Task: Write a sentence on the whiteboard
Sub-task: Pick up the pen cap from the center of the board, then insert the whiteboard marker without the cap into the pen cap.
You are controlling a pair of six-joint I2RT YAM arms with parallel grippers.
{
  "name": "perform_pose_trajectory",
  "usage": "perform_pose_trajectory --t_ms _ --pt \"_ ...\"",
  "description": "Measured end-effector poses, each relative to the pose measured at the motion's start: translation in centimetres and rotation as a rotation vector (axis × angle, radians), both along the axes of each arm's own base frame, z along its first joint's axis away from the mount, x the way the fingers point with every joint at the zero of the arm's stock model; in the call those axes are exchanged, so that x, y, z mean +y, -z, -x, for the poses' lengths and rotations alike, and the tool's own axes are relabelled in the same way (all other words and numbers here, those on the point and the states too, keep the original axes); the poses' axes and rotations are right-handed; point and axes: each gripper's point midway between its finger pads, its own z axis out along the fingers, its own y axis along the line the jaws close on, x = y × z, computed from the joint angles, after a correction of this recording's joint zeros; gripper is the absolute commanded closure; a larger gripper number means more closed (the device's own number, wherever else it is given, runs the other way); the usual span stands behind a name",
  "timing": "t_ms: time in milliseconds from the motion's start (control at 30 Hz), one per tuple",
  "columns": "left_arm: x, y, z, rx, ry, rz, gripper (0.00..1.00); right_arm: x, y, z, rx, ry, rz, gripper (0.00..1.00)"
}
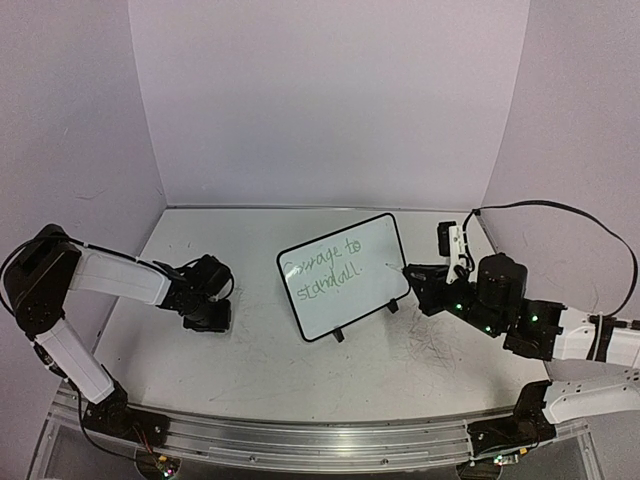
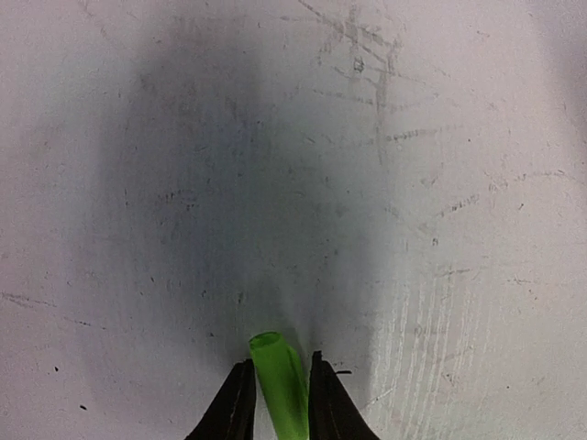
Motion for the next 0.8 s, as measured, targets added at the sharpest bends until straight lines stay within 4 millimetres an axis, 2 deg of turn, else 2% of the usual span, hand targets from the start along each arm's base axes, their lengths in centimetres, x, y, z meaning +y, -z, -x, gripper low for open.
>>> perform_pose_trajectory --t_ms 133,333,400,500,633,800 --pt "0.3 0.0 0.0 -0.016 -0.006 -0.016 0.96 0.1 0.3 -0.1 0.010 0.002 0.001 0.95" --pt "0.8 -0.7 1.1 -0.029 -0.023 0.020 1.00 -0.1 -0.4 0.1 0.014 0.007 -0.037 0.88" --pt "0.8 -2.0 1.5 -0.044 -0.024 0.051 1.00 -0.1 -1.3 0.2 0.008 0.006 -0.060 0.89" --pt "0.6 -5.5 1.6 -0.112 -0.028 0.127 1.00 0.3 -3.1 0.2 0.001 -0.010 -0.092 1.00" --pt "0.4 -12.1 1.5 -0.243 -0.016 0.241 1.00 1.6 -6.3 0.2 -0.018 -0.057 -0.133 1.00" --pt "-1.8 -20.9 2.2 -0.379 0.155 0.385 1.00 3.1 -8.7 0.7 -0.019 -0.134 -0.160 1.00"
